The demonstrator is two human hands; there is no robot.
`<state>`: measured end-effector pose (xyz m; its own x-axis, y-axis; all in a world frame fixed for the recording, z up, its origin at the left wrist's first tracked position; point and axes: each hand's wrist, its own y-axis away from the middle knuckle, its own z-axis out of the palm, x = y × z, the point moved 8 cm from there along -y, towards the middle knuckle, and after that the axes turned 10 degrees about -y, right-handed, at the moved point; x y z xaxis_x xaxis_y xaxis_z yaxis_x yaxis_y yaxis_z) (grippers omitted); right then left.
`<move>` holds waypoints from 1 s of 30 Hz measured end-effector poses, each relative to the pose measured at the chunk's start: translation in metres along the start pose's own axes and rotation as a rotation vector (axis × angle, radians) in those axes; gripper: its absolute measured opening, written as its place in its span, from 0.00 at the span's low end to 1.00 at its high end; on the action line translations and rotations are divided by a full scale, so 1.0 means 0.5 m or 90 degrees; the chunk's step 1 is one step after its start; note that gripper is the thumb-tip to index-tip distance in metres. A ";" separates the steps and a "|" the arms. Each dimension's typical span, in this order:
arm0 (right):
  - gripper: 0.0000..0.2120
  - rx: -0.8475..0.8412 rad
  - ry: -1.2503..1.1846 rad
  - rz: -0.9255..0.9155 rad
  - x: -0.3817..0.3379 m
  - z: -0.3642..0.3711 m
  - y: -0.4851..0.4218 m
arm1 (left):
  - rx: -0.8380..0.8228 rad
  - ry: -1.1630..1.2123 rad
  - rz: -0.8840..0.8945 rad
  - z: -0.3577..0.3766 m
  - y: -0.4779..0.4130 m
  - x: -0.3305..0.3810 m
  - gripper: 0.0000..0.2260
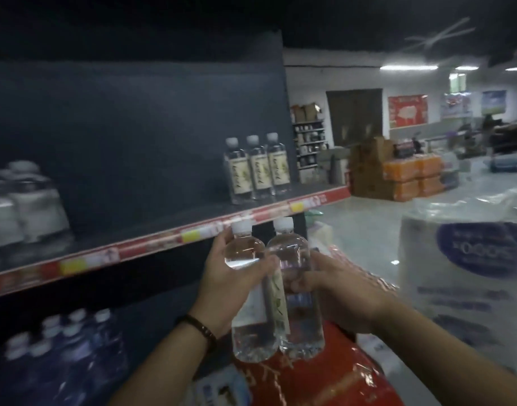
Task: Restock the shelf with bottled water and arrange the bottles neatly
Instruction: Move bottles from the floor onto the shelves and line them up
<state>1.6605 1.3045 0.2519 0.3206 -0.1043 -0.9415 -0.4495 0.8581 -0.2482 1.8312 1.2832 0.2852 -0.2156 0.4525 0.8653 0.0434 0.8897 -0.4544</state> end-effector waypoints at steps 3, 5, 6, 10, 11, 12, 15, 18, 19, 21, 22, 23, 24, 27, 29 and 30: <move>0.18 -0.059 0.060 -0.039 -0.040 0.129 -0.102 | 0.080 -0.030 0.012 -0.168 -0.023 0.041 0.28; 0.18 -0.039 0.059 -0.099 -0.069 0.206 -0.168 | 0.138 -0.046 0.017 -0.272 -0.037 0.066 0.27; 0.18 -0.030 0.058 -0.131 -0.083 0.241 -0.200 | 0.165 -0.058 0.026 -0.320 -0.041 0.083 0.27; 0.23 -0.035 0.106 -0.225 -0.144 0.383 -0.329 | 0.270 -0.120 0.096 -0.493 -0.060 0.152 0.19; 0.23 -0.032 0.122 -0.244 -0.158 0.414 -0.358 | 0.293 -0.142 0.109 -0.532 -0.064 0.165 0.18; 0.24 -0.023 0.134 -0.259 -0.169 0.440 -0.388 | 0.319 -0.164 0.119 -0.571 -0.067 0.174 0.18; 0.28 0.004 0.150 -0.283 -0.183 0.506 -0.475 | 0.404 -0.244 0.132 -0.690 -0.074 0.187 0.23; 0.32 0.056 0.205 -0.304 -0.178 0.545 -0.561 | 0.479 -0.328 0.144 -0.789 -0.084 0.187 0.27; 0.33 0.078 0.221 -0.310 -0.173 0.553 -0.587 | 0.507 -0.340 0.147 -0.816 -0.086 0.186 0.27; 0.34 0.121 0.245 -0.313 -0.160 0.561 -0.633 | 0.560 -0.378 0.153 -0.862 -0.091 0.183 0.26; 0.35 0.144 0.257 -0.309 -0.152 0.562 -0.653 | 0.582 -0.413 0.154 -0.880 -0.095 0.180 0.26; 0.36 0.161 0.272 -0.304 -0.143 0.562 -0.671 | 0.601 -0.454 0.153 -0.893 -0.100 0.178 0.26; 0.37 0.170 0.282 -0.300 -0.134 0.563 -0.689 | 0.616 -0.498 0.147 -0.903 -0.107 0.174 0.27; 0.39 0.165 0.303 -0.275 -0.091 0.573 -0.739 | 0.635 -0.598 0.134 -0.924 -0.134 0.147 0.28; 0.40 0.149 0.305 -0.260 -0.056 0.584 -0.770 | 0.627 -0.655 0.135 -0.932 -0.159 0.124 0.26; 0.40 0.146 0.297 -0.264 -0.044 0.586 -0.781 | 0.633 -0.677 0.135 -0.936 -0.167 0.115 0.25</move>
<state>2.0734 1.1191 0.4366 0.0109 -0.6110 -0.7915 -0.1616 0.7801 -0.6044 2.2717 1.2632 0.4720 -0.9102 -0.0811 0.4062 -0.4140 0.2086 -0.8861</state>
